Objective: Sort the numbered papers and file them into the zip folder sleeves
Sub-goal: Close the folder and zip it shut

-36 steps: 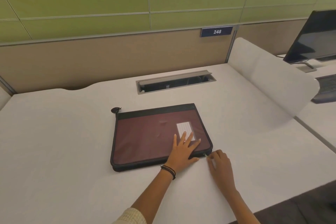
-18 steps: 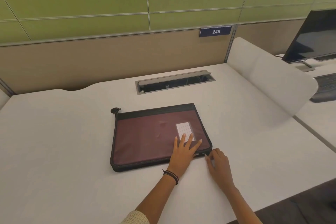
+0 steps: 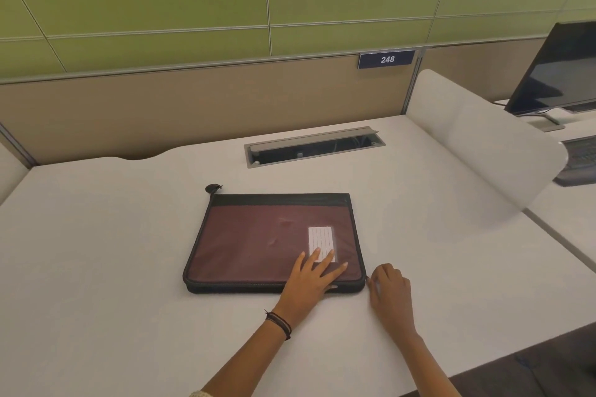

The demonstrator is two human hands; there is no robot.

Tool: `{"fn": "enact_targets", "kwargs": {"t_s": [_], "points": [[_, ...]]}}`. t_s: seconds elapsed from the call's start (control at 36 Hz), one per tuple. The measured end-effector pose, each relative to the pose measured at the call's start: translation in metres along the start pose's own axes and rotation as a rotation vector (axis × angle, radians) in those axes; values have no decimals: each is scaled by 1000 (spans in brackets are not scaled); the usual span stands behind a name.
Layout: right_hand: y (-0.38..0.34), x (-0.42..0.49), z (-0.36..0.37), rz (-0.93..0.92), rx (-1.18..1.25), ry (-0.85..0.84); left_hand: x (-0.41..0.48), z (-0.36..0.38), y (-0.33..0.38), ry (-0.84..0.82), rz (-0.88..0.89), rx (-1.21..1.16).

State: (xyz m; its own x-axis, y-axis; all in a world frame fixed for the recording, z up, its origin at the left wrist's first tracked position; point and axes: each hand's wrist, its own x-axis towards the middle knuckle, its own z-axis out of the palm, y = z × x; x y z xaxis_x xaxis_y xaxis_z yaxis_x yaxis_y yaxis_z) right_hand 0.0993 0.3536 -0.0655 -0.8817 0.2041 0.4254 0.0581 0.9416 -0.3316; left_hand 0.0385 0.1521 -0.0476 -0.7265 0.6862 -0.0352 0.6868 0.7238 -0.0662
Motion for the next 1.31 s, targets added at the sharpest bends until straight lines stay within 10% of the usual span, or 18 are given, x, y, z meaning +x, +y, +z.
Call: {"fn": "enact_targets", "kwargs": {"t_s": [1.31], "points": [[-52, 33, 16, -156, -184, -142, -132, 8, -97, 234, 115, 104]]}}
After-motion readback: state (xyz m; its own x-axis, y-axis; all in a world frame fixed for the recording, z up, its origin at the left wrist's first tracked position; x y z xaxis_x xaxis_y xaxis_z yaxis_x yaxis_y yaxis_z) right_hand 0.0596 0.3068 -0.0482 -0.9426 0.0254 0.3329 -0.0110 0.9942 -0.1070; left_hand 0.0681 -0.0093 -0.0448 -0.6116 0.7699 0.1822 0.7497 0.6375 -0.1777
